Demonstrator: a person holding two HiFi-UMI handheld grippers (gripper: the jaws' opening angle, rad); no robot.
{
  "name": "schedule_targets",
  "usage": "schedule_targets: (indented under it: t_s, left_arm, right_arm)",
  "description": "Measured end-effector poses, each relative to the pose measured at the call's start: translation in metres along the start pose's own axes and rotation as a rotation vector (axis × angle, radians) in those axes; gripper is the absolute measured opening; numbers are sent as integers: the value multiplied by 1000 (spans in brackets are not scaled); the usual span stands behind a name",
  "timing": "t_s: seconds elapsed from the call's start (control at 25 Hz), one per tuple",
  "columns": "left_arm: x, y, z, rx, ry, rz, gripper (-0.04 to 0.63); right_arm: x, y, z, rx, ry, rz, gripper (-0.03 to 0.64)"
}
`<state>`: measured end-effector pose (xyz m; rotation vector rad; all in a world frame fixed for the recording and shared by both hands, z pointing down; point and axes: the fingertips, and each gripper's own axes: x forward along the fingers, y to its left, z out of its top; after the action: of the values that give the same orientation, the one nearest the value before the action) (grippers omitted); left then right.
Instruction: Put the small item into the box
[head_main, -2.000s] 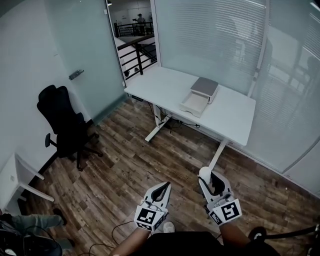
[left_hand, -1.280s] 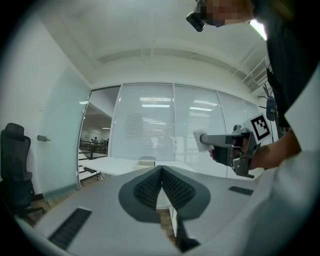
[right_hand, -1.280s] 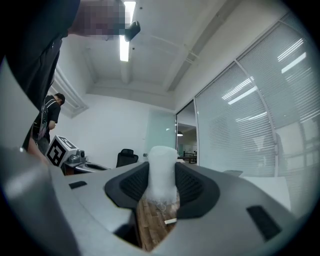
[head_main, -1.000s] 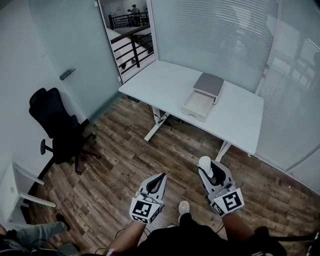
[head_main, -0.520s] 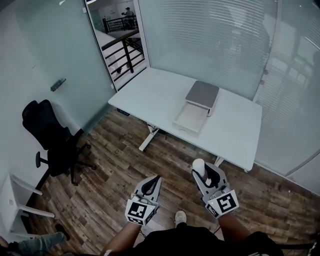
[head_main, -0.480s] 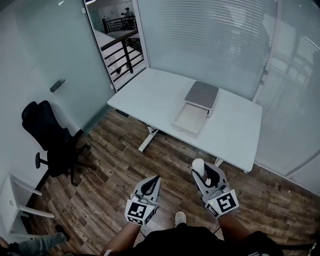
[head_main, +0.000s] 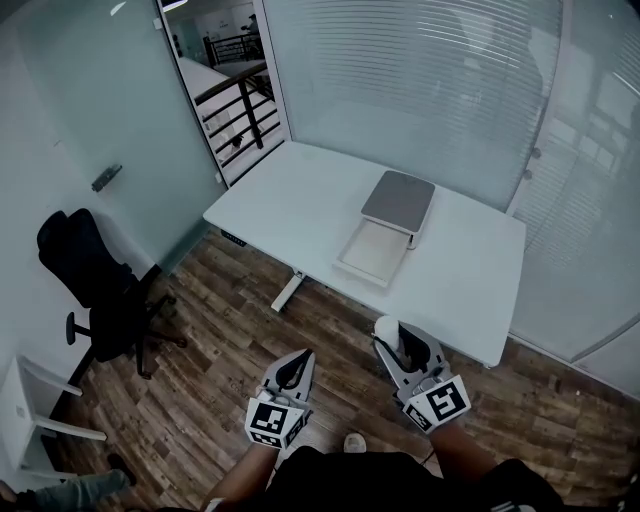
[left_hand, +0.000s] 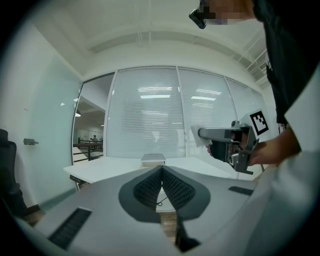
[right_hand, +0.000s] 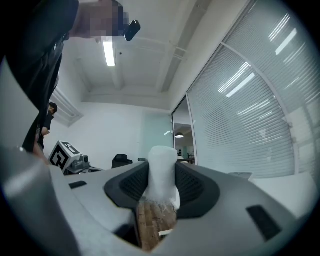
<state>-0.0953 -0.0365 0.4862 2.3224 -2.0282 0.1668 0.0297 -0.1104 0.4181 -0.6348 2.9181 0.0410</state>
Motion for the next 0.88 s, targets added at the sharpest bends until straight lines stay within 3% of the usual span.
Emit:
schedule_targets:
  t_s: [0.36,0.88]
  left_arm:
    - [38,38,4,-28,-10,-8,12]
    - [138,123,13,-38,-26,-144,12]
  right_arm:
    - [41,-25,-6,-19,1,-28,166]
    - [135,-83,-15,-33,-14,-172,166]
